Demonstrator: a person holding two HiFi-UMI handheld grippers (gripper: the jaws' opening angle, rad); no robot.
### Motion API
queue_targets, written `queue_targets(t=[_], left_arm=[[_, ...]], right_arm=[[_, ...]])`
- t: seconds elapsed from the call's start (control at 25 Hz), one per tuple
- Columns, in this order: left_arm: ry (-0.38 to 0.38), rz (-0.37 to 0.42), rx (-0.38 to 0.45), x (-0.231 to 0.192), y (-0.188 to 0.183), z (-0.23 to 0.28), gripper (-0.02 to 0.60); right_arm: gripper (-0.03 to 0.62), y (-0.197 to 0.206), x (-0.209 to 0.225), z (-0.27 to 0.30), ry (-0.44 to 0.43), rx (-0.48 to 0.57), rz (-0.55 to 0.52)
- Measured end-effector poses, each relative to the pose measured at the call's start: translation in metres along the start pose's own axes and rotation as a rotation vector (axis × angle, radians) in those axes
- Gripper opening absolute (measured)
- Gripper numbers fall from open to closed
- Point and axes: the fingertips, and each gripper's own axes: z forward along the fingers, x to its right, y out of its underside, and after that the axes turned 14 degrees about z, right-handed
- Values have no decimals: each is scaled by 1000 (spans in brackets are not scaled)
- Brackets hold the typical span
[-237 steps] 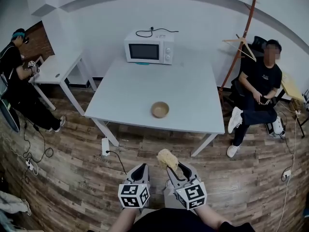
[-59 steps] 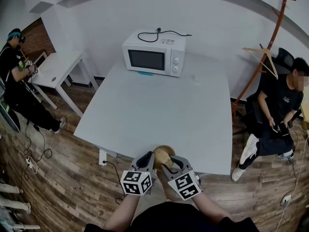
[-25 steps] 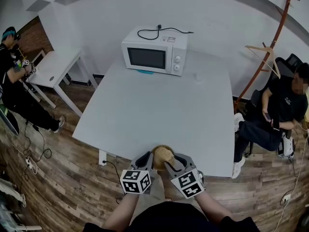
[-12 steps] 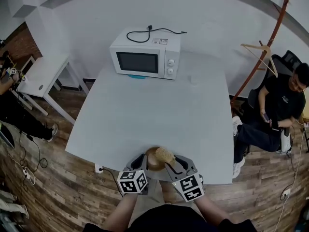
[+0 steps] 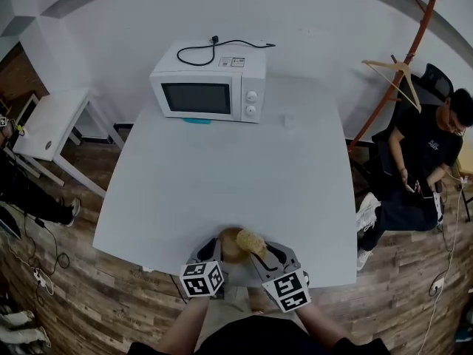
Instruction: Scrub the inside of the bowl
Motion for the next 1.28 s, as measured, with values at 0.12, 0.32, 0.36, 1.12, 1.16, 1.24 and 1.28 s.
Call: queue_targets(t=[0.12,0.32,0.36,1.12,1.16,1.24,1.28], left_arm=[[4,12,-17,-1,3,5,32],[51,19,-49,6,10,11,77],[57,19,-54,7,11,11,130],[36,29,38,39,-5,-37,149],[36,28,44,42,-6,-41,148],[31,28,58,47,-6,-50,136],[27,29,65,50,-6,-54,122]], right_arm=[[163,0,1,4,2,-2,4],[163,-1,1,6,6,2,10],[163,0,1,5,5,2,10],[163,6,-15,-45,6,50,-15],[163,8,-17,-49,4,52,-17],[163,11,-20,-57,2,58,-21],[163,13,-21,-61,1,61,-23]])
